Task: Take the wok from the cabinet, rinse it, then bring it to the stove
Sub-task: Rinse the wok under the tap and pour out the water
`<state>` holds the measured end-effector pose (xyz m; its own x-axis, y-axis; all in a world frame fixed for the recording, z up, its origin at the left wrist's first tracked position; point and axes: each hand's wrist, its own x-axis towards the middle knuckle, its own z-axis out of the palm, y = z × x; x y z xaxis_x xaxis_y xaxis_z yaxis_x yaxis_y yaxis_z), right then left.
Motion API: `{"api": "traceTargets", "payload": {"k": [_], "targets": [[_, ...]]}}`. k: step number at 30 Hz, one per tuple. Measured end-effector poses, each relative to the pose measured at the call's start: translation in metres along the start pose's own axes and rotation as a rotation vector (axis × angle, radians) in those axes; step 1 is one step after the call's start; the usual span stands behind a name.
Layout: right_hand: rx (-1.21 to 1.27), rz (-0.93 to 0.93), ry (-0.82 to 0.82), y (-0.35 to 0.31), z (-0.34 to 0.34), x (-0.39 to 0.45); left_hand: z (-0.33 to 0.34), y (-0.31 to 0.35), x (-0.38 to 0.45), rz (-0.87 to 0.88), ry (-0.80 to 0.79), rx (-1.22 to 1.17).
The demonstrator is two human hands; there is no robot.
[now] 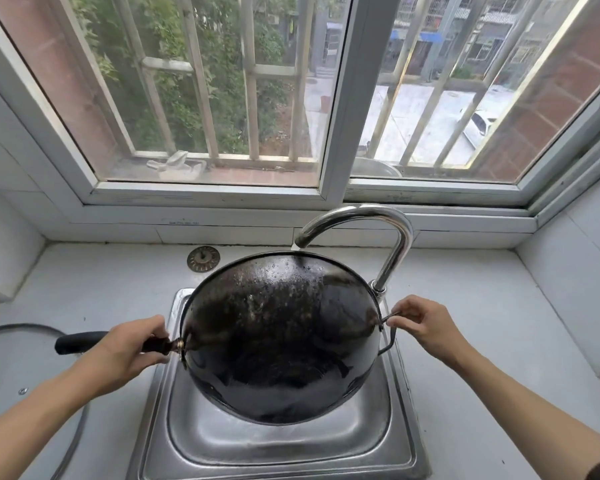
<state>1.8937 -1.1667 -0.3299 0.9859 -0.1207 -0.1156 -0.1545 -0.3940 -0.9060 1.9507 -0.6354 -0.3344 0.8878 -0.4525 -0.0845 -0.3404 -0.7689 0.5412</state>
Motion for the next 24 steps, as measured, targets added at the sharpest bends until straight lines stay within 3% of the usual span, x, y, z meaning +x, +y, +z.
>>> {"api": "traceTargets", "payload": {"k": [7, 24], "targets": [[0.06, 0.061, 0.015, 0.02, 0.008, -0.003, -0.001, 0.001, 0.012, 0.044, 0.061, 0.062], [-0.017, 0.152, 0.094, 0.042, 0.005, -0.019, -0.004, 0.015, 0.043, 0.135, -0.001, 0.076]]}}
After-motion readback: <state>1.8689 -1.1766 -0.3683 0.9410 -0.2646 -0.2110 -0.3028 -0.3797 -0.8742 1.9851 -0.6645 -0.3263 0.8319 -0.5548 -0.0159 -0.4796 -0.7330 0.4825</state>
